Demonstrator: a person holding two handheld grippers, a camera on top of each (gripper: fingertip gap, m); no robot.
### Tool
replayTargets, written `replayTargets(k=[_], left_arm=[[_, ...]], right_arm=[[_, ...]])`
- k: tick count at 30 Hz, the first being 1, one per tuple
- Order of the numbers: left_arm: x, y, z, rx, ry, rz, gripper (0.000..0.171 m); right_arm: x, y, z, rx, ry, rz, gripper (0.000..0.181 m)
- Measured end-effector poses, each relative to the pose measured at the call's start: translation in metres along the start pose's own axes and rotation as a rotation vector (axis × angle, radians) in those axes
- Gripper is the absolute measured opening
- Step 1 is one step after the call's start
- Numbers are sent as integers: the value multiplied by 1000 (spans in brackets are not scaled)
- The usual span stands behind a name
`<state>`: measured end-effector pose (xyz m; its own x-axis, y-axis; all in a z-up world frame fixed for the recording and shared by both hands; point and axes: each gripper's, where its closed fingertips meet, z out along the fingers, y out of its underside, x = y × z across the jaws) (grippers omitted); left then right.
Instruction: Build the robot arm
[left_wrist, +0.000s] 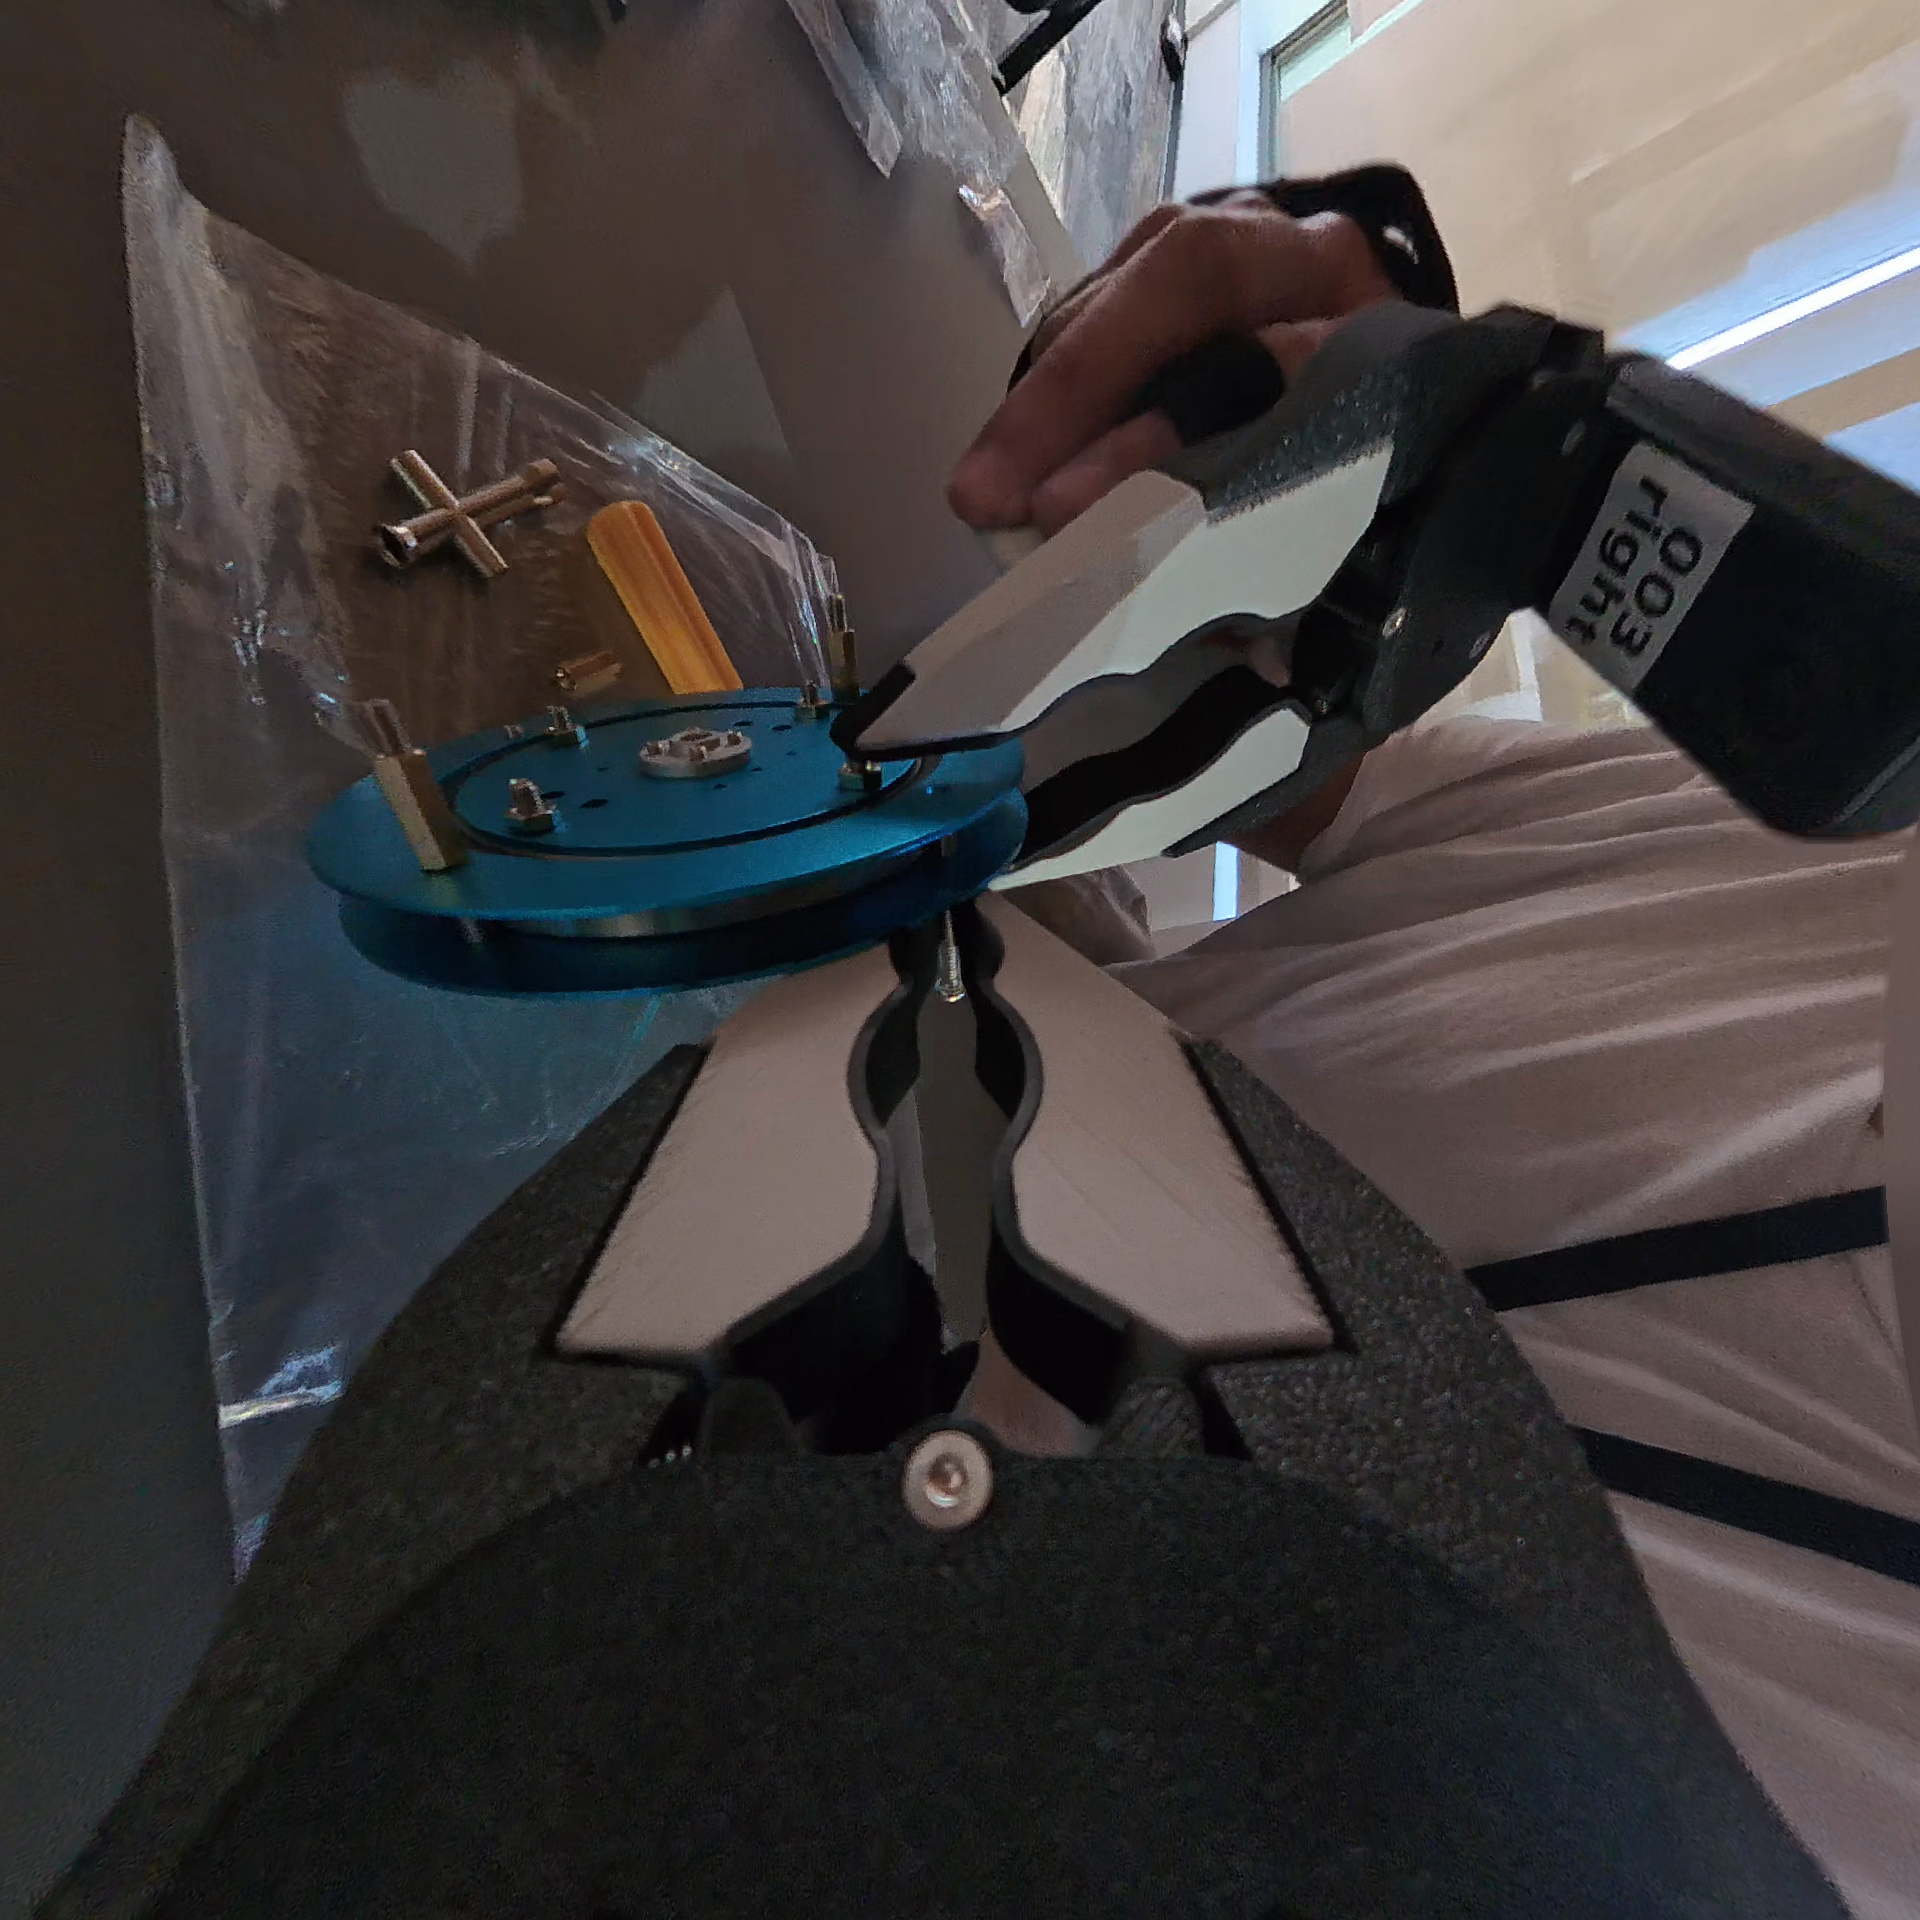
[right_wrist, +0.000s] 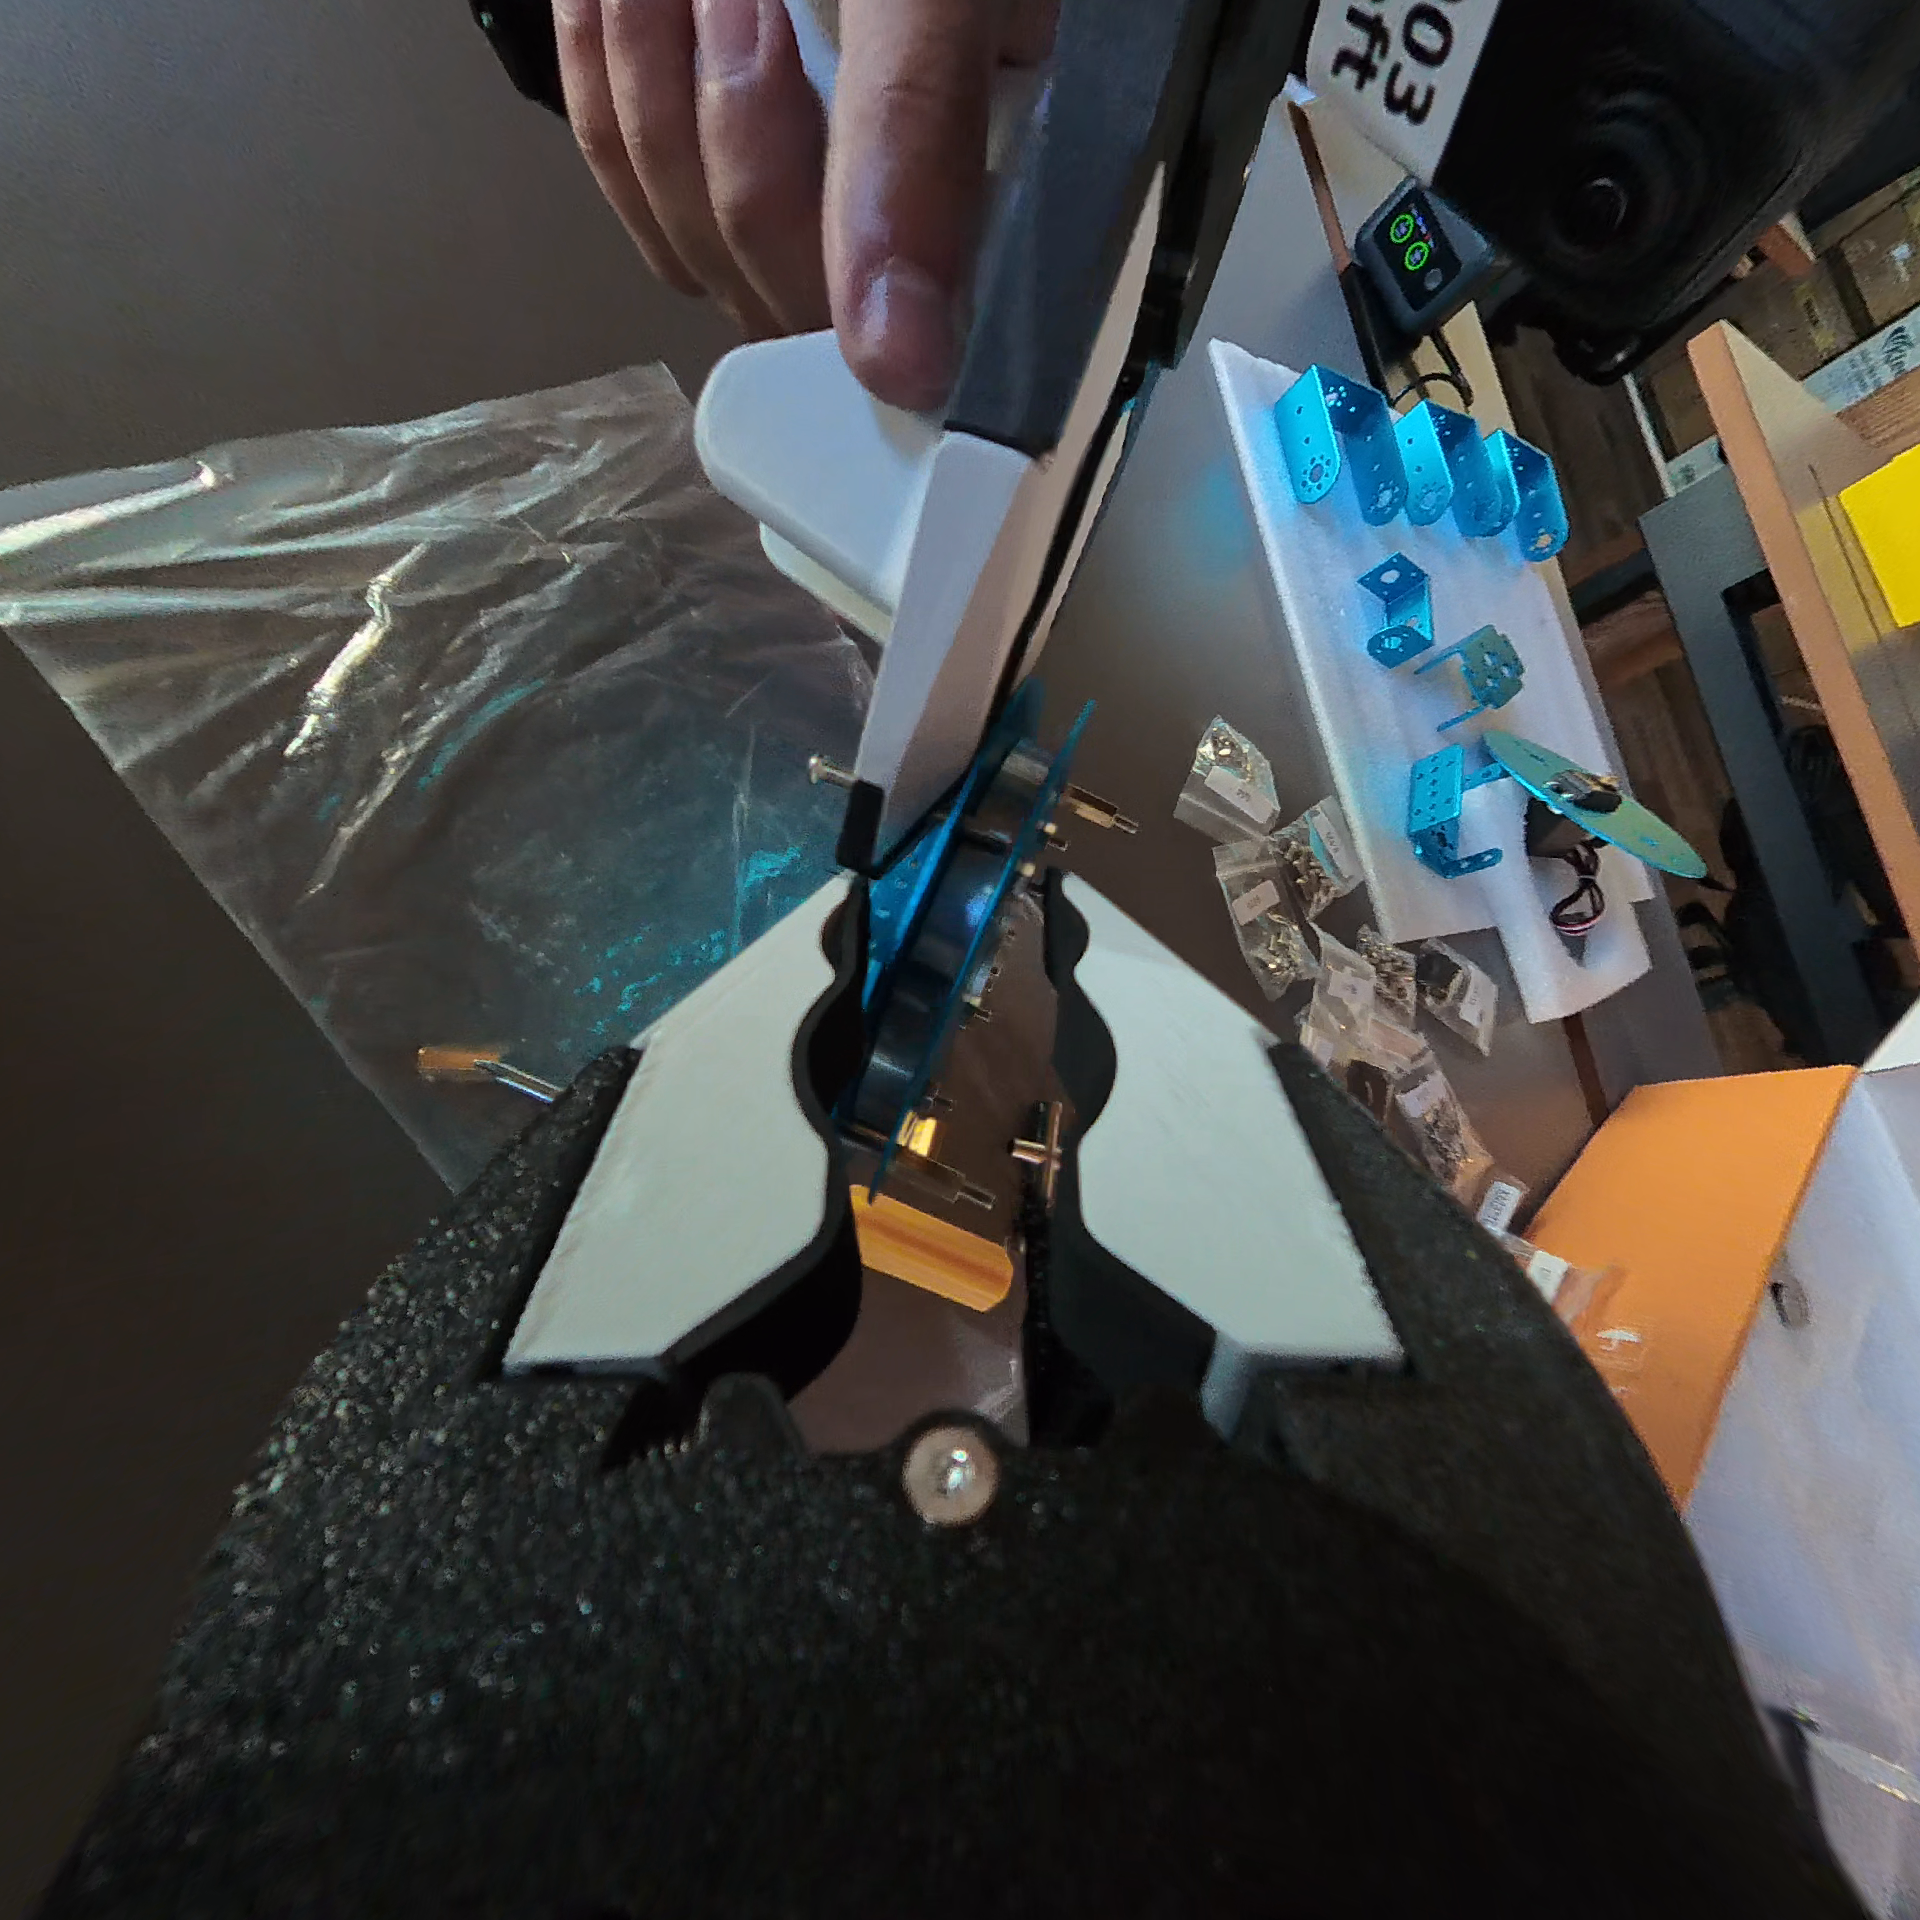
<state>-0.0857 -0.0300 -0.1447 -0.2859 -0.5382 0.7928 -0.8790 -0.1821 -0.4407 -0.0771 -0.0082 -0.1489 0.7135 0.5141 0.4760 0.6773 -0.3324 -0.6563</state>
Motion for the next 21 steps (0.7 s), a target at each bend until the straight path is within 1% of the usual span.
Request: replayTargets(k=[2, 3, 6, 9, 10, 12, 14, 18, 19, 21], left_arm=[[-1, -2, -2, 14, 5, -7, 1], [-2, -2, -3, 18, 2, -4, 1], [-3, -4, -4, 18, -10, 4, 1], [-1, -4, -2, 13, -2, 0, 1], [-1, -4, -1, 8, 3, 0, 1], [1, -5, 2, 10, 10, 1, 1], [3, -4, 4, -3, 28, 4, 1], [4, -5, 7, 19, 51, -12, 1], [4, -5, 7, 18, 49, -2, 1], [3, -6, 7, 31, 48, 2, 1]], right_arm=[[-5, 0, 1, -18, 0, -10, 47], [-9, 1, 2, -28, -11, -3, 57], [-11, -3, 3, -27, 15, 10, 64], [-5, -14, 0, 44, 89, 45, 54], [-2, -13, 1, 48, 112, 69, 48], [-1, -7, 6, 29, 122, 107, 49], [4, -4, 8, 35, 151, 120, 34], [1, -4, 6, 66, 79, 131, 38], [-3, -5, 6, 75, 50, 136, 45], [-4, -7, 7, 87, 35, 155, 51]])
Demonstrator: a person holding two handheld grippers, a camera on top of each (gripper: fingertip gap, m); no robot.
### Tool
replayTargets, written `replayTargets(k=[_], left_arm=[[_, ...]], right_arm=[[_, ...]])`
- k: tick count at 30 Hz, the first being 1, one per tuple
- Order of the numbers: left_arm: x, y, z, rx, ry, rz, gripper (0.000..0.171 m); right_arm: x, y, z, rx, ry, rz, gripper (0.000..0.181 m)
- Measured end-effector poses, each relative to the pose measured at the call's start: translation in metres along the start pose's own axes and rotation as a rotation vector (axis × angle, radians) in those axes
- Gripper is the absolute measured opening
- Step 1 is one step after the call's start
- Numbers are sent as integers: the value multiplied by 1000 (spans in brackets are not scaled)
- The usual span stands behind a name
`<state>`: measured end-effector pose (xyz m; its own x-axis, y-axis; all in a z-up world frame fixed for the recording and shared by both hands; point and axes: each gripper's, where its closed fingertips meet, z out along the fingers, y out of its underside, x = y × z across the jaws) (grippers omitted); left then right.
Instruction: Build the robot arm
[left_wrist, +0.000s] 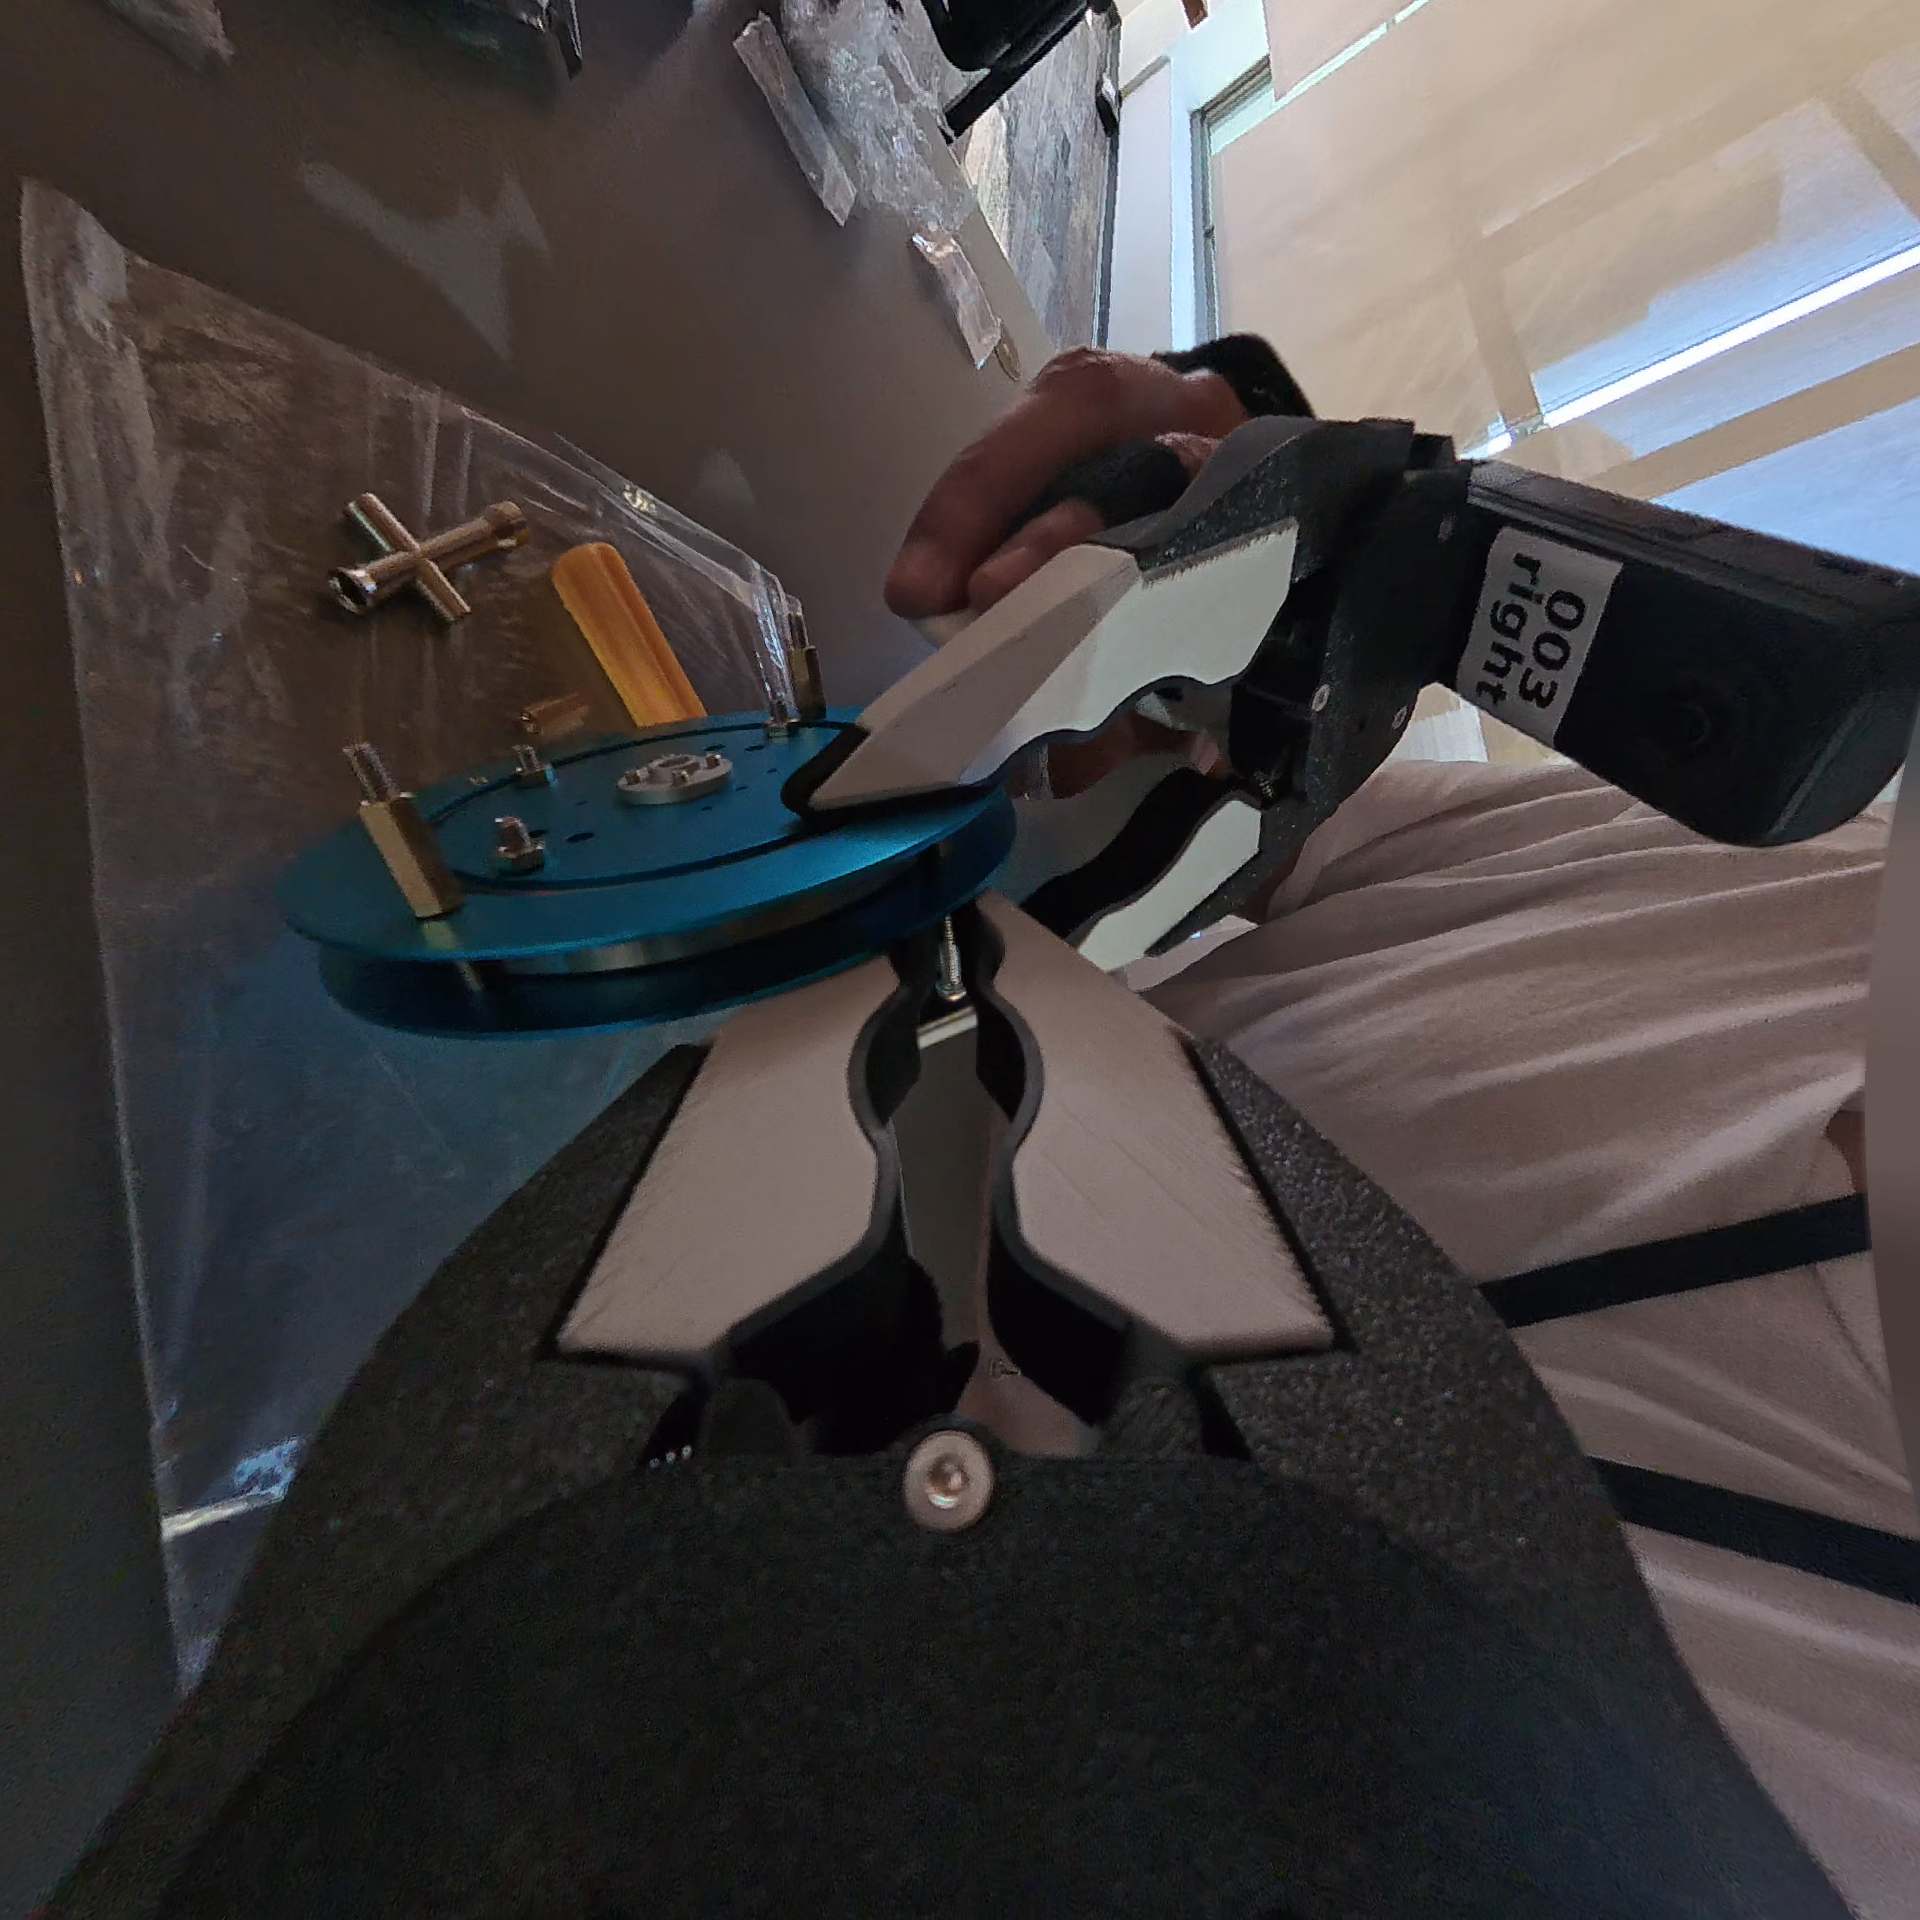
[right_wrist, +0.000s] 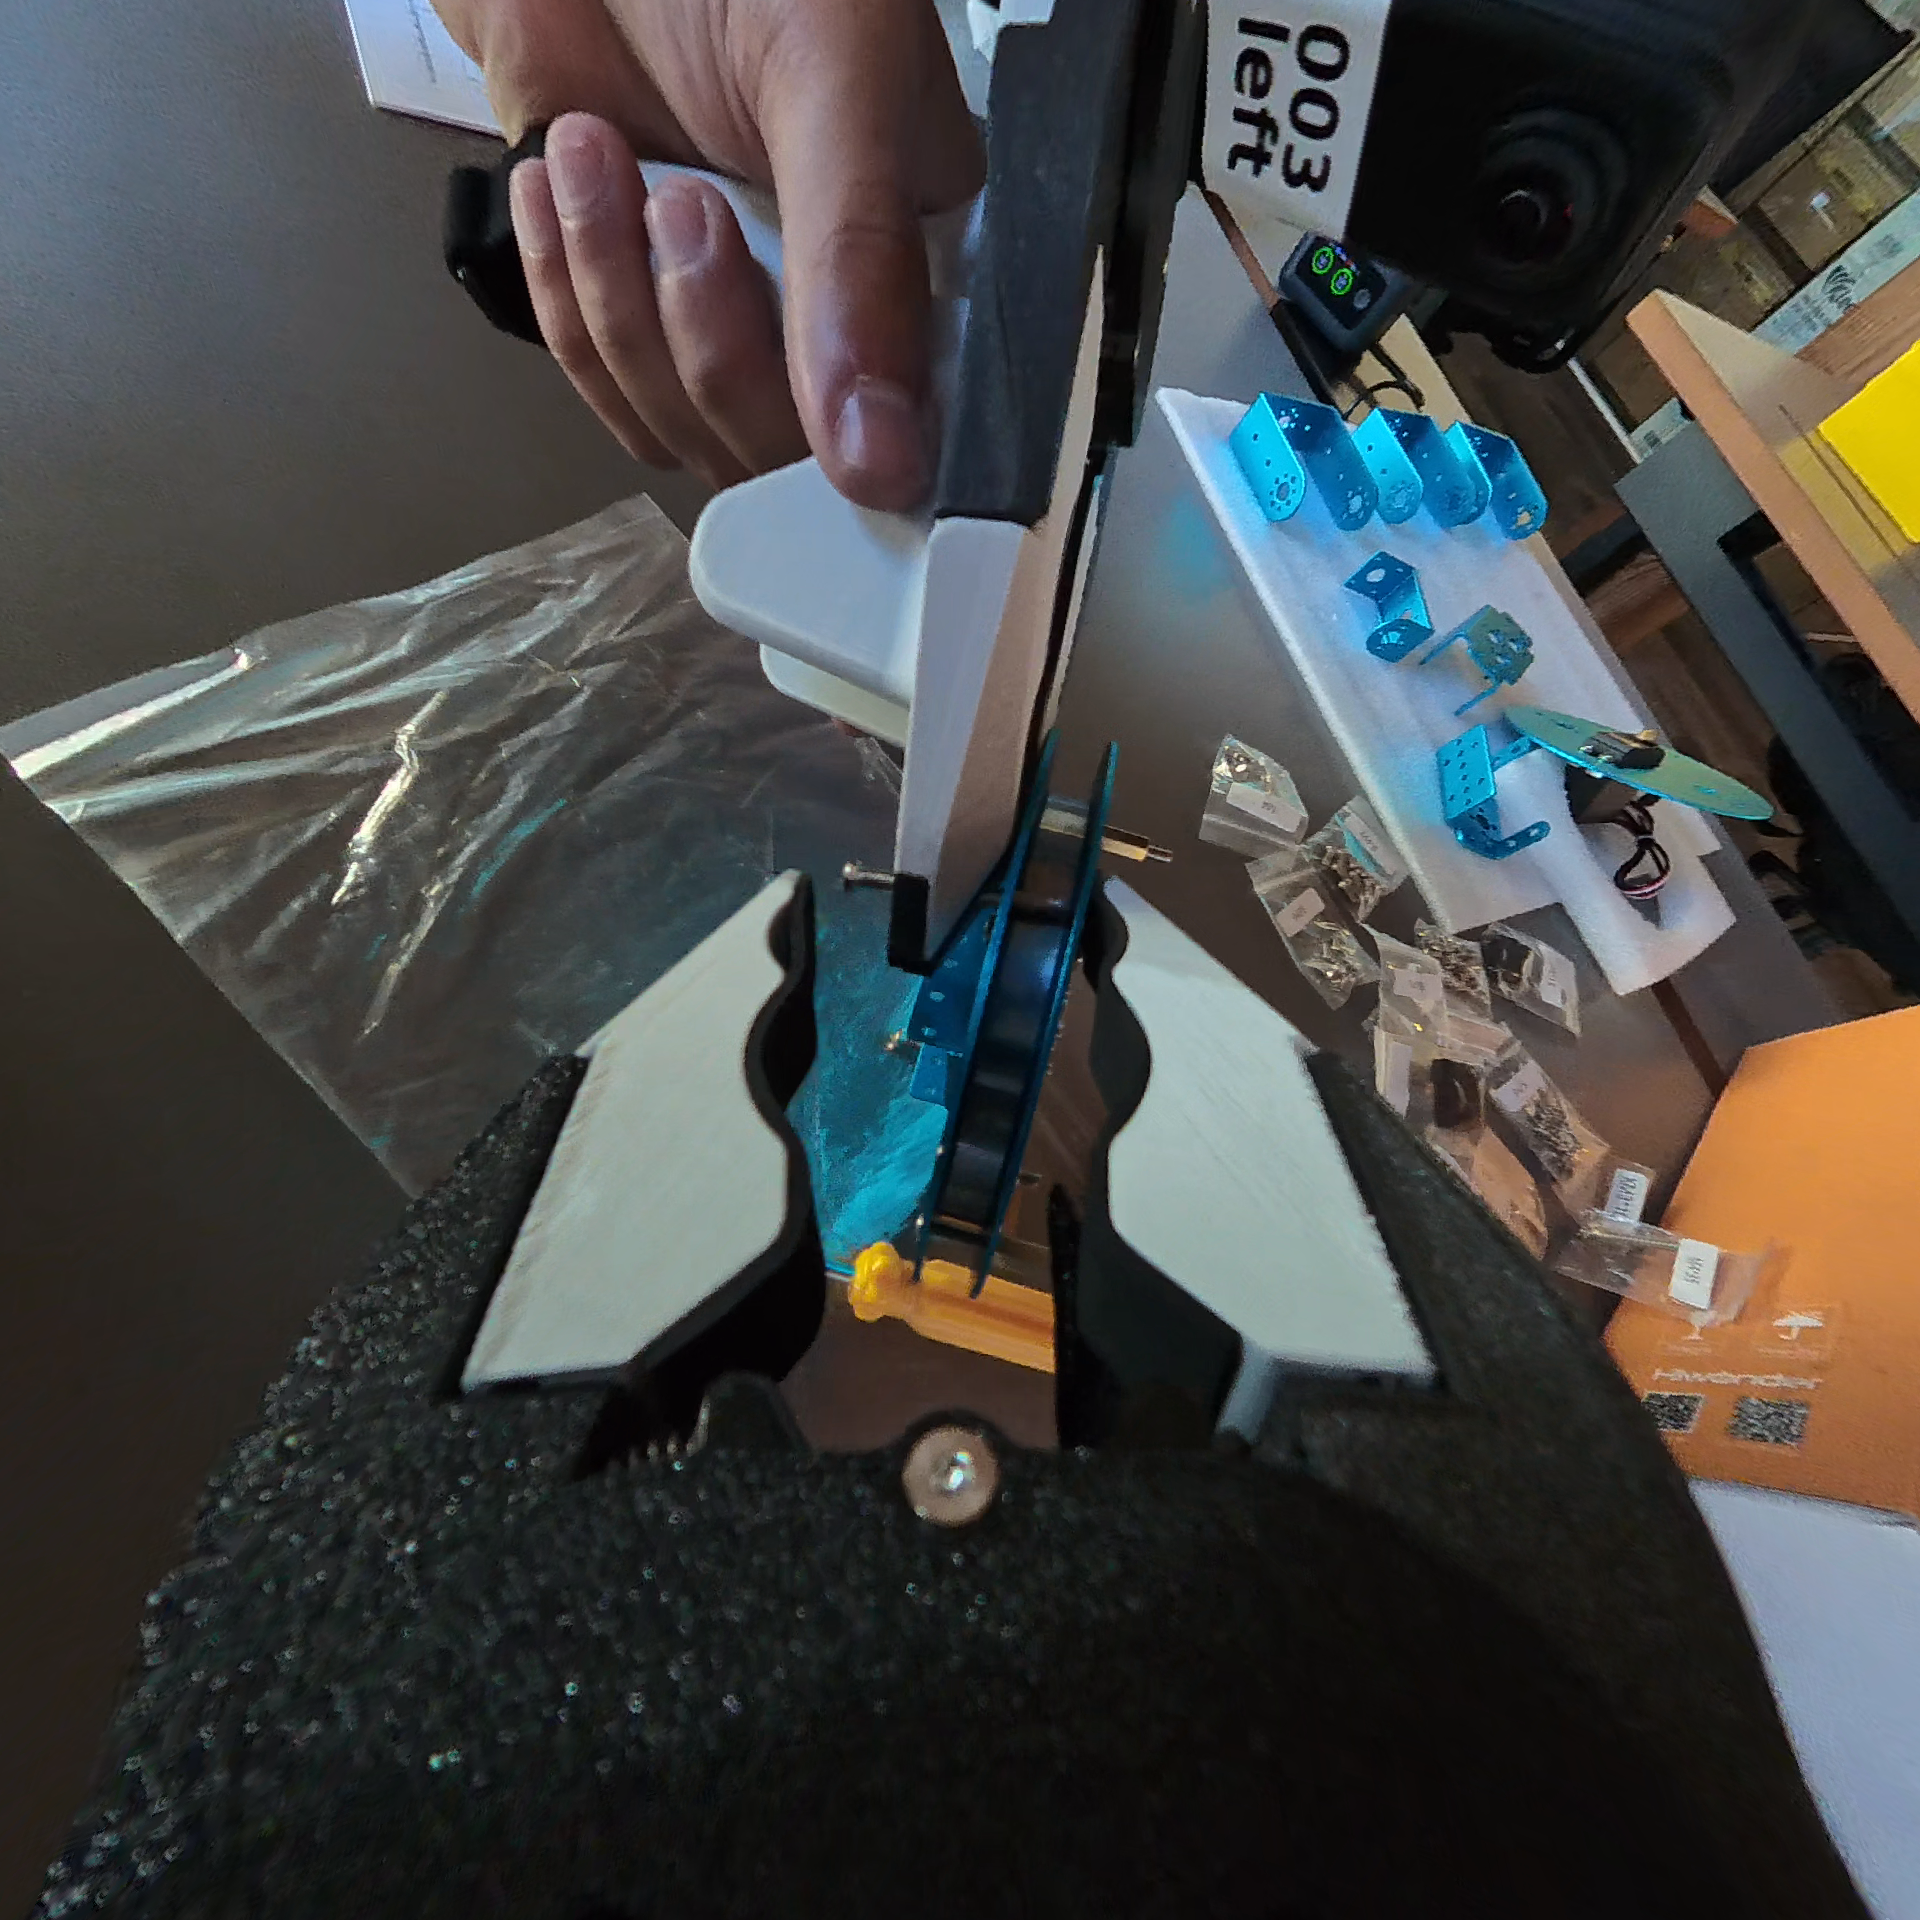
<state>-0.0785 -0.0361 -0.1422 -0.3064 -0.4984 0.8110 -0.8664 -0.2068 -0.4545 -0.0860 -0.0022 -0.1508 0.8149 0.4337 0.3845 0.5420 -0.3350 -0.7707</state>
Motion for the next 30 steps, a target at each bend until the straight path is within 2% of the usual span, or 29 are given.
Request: replayTargets(k=[6, 12, 15, 17, 19, 21, 22, 23, 24, 26, 28, 29, 30], left_arm=[[0, 0, -1, 35, 19, -12, 1], [-2, -2, -5, 64, 65, -25, 2], [-3, -2, -14, 80, 75, -25, 20], [-5, 3, -27, 91, 76, 3, 23], [-11, 5, -44, 114, 16, 124, 24], [-27, -8, -59, 171, -185, 416, 23], [-34, -16, -64, 193, -299, 571, 37], [-38, -23, -66, 208, -395, 708, 44], [-39, -24, -63, 193, -434, 814, 47], [-35, -19, -48, 129, -410, 910, 53], [-32, -19, -37, 115, -377, 933, 54], [-28, -20, -33, 130, -355, 943, 50], [-25, -24, -31, 160, -352, 955, 36]], right_arm=[[3, -3, 4, 25, 26, 62, 45], [7, -3, 7, 27, 18, 11, 42], [10, -2, 8, 28, 3, 8, 42], [12, -1, 7, 32, -27, 14, 42], [14, 0, 5, 47, -74, 19, 42], [15, 1, 3, 64, -136, 28, 42], [20, 2, 3, 58, -144, 37, 42], [21, 3, 2, 55, -166, 43, 42], [22, 3, 2, 51, -190, 42, 42], [20, 4, 1, 55, -240, 32, 41], [20, 4, 0, 60, -268, 26, 41], [19, 4, 0, 63, -280, 25, 42], [19, 3, 0, 67, -286, 20, 42]])
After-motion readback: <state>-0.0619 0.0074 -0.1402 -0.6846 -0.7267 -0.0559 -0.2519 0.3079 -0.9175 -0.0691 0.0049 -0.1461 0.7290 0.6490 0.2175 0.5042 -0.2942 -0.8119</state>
